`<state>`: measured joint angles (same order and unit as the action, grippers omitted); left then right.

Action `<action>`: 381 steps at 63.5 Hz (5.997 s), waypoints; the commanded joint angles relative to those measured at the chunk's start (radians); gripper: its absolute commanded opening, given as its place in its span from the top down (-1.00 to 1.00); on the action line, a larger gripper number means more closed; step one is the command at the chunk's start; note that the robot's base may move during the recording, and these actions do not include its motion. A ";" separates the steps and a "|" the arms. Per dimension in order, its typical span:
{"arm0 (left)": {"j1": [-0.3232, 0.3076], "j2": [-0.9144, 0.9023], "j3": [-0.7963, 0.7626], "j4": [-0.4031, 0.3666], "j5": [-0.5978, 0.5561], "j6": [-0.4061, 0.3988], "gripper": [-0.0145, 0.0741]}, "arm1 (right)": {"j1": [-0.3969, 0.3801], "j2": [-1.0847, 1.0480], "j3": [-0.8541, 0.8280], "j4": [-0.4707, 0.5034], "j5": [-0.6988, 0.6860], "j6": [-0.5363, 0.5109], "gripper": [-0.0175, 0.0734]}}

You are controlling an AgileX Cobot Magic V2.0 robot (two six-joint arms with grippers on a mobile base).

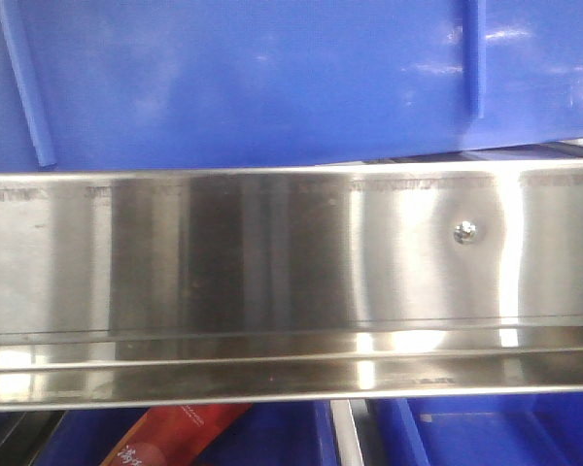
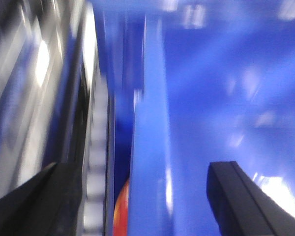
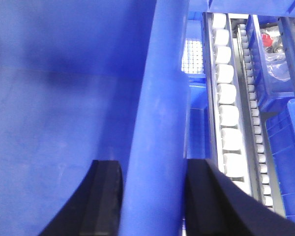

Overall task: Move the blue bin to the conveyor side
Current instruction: 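Close both grippers on opposite rims of the blue bin, then pull the gripped blue bin off the roller shelf toward the robot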

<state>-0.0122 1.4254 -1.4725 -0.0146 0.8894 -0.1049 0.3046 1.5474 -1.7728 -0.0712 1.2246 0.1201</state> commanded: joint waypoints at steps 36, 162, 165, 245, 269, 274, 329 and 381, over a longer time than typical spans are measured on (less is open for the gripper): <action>-0.006 0.027 -0.017 -0.007 0.056 -0.001 -0.16 | -0.001 -0.007 0.002 0.014 -0.004 -0.014 0.78; -0.006 0.065 -0.019 -0.039 0.073 0.022 0.69 | -0.001 -0.004 0.002 0.014 -0.004 -0.014 0.78; -0.006 0.065 -0.019 -0.039 0.073 0.022 0.69 | -0.001 -0.004 0.002 0.014 -0.004 -0.014 0.78; -0.006 -0.111 -0.178 -0.036 0.195 0.016 0.71 | -0.001 -0.127 -0.002 0.022 -0.051 0.002 0.79; -0.006 -0.224 -0.178 -0.036 0.283 0.016 0.71 | -0.001 -0.237 -0.002 0.035 -0.029 0.002 0.79; -0.006 -0.240 -0.178 -0.036 0.289 0.016 0.71 | -0.001 -0.256 -0.002 0.035 -0.020 0.002 0.79; -0.006 -0.311 -0.178 -0.036 0.329 0.016 0.71 | -0.001 -0.379 0.057 0.035 -0.020 0.002 0.79; -0.006 -0.311 -0.178 -0.036 0.317 0.016 0.71 | -0.001 -0.379 0.057 0.038 -0.029 0.002 0.79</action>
<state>-0.0140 1.1375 -1.6290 -0.0623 1.2906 -0.1028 0.3046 1.1955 -1.7022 0.0053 1.2956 0.1340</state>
